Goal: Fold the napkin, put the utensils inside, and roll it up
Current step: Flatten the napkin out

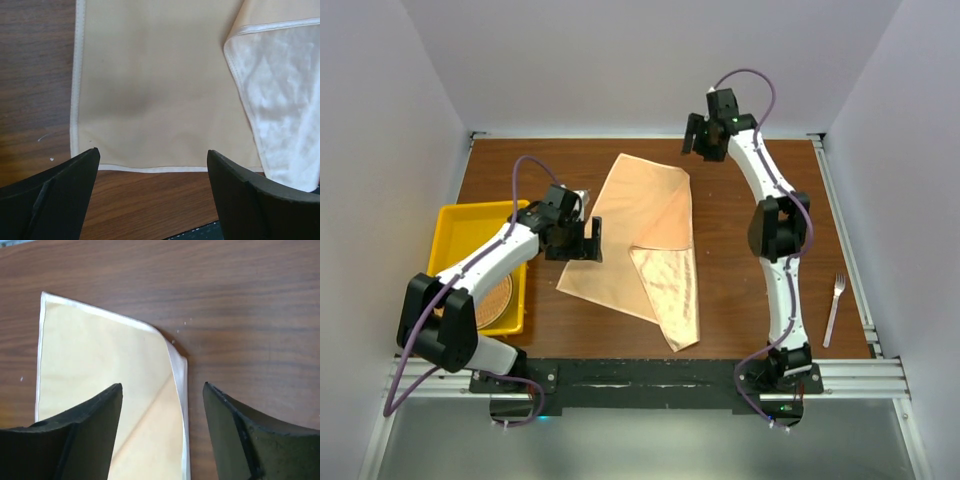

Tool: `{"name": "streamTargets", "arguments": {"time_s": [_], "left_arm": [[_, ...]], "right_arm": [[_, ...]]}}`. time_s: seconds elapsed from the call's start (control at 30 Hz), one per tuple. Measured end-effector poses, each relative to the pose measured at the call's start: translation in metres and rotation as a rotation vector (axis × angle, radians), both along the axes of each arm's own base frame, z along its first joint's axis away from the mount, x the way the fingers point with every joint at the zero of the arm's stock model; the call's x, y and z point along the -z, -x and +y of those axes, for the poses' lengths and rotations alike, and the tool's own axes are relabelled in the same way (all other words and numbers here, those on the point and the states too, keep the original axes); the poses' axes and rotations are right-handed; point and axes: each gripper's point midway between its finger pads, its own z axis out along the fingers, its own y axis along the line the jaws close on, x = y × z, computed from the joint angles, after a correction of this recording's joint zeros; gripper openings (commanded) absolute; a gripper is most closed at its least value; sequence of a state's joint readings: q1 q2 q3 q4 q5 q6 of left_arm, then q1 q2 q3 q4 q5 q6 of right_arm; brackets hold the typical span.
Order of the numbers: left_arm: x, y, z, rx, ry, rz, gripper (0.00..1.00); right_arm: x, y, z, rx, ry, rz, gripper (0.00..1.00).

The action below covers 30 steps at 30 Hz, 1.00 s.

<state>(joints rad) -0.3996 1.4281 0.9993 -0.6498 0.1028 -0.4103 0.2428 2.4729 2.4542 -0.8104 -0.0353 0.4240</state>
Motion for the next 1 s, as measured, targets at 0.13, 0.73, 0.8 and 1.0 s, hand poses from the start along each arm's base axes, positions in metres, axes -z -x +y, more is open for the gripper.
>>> {"name": "streamTargets", "arguments": {"time_s": [0.13,0.73,0.8,1.0], "left_arm": [[0.001,-0.002,0.009,-0.039,-0.037,-0.005,0.87],[0.035,0.019,-0.009,-0.060,0.104,0.089,0.48],[0.034,0.018,-0.011,-0.056,0.112,0.083,0.48],[0.035,0.015,-0.014,-0.052,0.122,0.079,0.48]], "right_arm": [[-0.018,0.051,-0.009,-0.030,0.062,0.064,0.82],[0.052,0.236,0.006,-0.173,0.186,0.319,0.32],[0.054,0.232,0.005,-0.159,0.171,0.312,0.32],[0.067,0.227,0.003,-0.145,0.156,0.331,0.23]]}}
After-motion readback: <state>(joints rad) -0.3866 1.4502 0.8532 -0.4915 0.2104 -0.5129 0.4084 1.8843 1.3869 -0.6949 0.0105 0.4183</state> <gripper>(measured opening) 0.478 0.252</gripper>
